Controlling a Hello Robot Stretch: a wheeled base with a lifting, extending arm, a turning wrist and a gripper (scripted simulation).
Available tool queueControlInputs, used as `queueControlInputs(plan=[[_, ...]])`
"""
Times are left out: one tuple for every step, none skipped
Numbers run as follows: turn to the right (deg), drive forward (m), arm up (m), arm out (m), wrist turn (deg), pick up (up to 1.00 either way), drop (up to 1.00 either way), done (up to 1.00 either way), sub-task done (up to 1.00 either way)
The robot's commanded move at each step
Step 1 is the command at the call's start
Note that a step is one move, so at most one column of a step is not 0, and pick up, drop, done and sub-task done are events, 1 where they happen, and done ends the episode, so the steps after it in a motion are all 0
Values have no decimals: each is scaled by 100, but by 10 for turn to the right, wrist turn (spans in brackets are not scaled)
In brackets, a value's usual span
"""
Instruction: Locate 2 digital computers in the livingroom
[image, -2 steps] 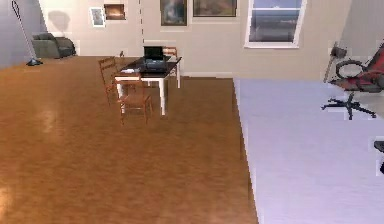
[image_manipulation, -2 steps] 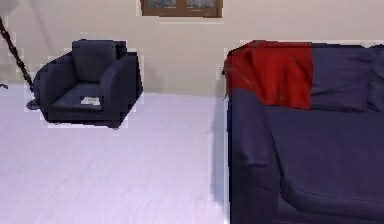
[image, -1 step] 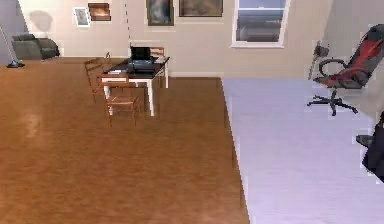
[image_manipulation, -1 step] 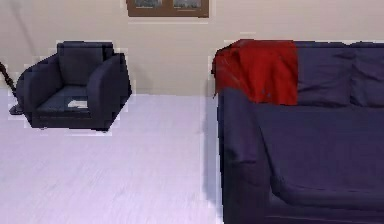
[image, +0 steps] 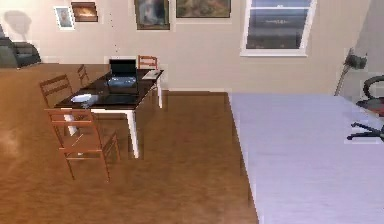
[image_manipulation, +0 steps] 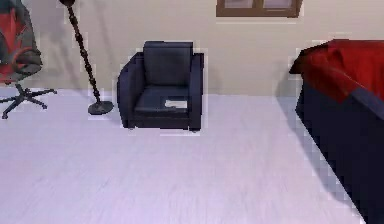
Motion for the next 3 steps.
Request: queueControlInputs(plan=[[0, 100, 0, 0, 0, 0, 0, 0, 0], [0, 30, 0, 0, 0, 0, 0, 0, 0], [-450, 0, 0, 0, 0, 0, 0, 0, 0]])
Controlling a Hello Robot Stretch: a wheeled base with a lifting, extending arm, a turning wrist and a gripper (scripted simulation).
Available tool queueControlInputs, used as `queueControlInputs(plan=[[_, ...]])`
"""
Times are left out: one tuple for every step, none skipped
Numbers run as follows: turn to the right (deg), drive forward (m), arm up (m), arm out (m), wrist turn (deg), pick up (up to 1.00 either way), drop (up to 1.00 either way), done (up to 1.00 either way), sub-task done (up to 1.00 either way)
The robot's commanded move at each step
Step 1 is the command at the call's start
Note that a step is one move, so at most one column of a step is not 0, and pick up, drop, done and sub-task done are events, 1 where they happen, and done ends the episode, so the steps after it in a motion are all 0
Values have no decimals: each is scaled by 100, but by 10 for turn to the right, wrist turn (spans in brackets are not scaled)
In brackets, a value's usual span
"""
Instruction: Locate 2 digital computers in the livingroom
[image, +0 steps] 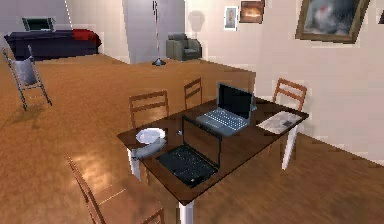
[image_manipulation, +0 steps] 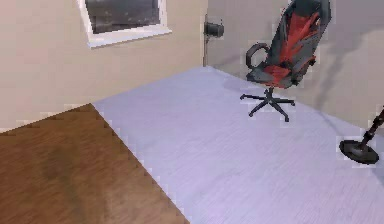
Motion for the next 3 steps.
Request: queueControlInputs(plan=[[0, 0, 0, 0, 0, 0, 0, 0, 100], [450, 0, 0, 0, 0, 0, 0, 0, 0], [150, 0, 0, 0, 0, 0, 0, 0, 0]])
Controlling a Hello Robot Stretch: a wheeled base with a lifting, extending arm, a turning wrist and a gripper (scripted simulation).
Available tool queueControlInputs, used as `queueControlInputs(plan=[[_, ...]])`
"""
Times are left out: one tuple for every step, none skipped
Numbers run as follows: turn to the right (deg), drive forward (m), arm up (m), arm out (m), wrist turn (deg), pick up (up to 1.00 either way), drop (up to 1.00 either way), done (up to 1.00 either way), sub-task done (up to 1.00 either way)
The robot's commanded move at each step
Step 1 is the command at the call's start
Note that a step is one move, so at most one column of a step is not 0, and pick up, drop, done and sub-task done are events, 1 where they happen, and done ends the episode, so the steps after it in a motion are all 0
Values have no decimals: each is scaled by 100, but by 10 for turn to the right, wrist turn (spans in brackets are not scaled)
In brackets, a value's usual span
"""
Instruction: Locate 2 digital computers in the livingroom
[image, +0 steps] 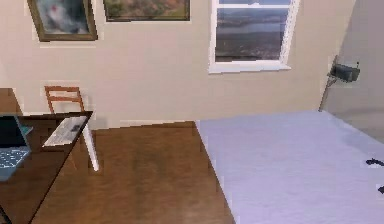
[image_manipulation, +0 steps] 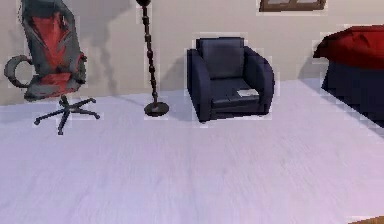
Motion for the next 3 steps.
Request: queueControlInputs(plan=[[0, 10, 0, 0, 0, 0, 0, 0, 0], [-60, 0, 0, 0, 0, 0, 0, 0, 0], [-30, 0, 0, 0, 0, 0, 0, 0, 0]])
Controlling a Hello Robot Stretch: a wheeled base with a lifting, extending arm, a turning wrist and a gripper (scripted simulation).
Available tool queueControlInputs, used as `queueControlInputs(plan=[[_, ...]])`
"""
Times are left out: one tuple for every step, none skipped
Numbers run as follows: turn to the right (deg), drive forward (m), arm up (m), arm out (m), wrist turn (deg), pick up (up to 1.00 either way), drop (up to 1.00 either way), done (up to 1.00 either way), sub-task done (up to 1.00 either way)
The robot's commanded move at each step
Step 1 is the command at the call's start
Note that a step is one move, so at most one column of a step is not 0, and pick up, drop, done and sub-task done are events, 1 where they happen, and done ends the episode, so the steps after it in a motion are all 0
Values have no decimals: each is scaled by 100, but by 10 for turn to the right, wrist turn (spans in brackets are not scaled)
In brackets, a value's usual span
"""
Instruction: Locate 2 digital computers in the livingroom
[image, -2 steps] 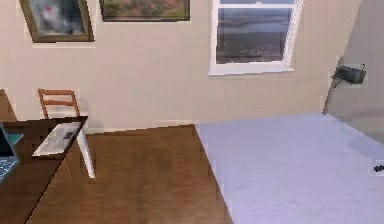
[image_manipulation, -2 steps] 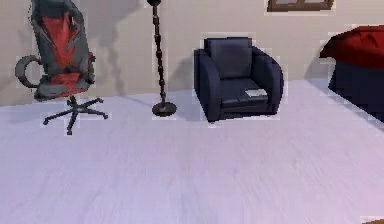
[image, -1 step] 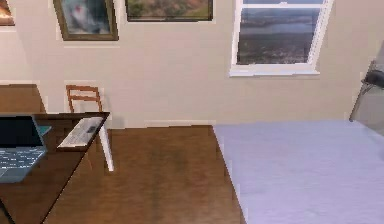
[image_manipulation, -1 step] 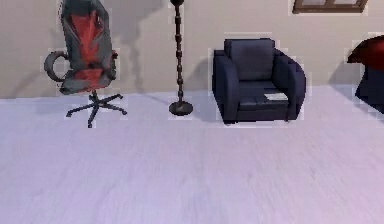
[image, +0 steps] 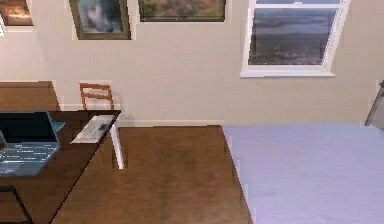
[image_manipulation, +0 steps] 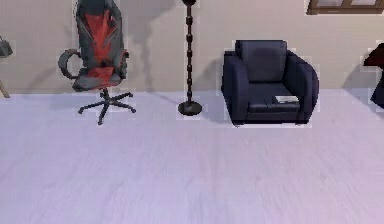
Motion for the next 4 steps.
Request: queueControlInputs(plan=[[0, 35, 0, 0, 0, 0, 0, 0, 0], [-450, 0, 0, 0, 0, 0, 0, 0, 0], [-90, 0, 0, 0, 0, 0, 0, 0, 0], [0, 0, 0, 0, 0, 0, 0, 100, 0]])
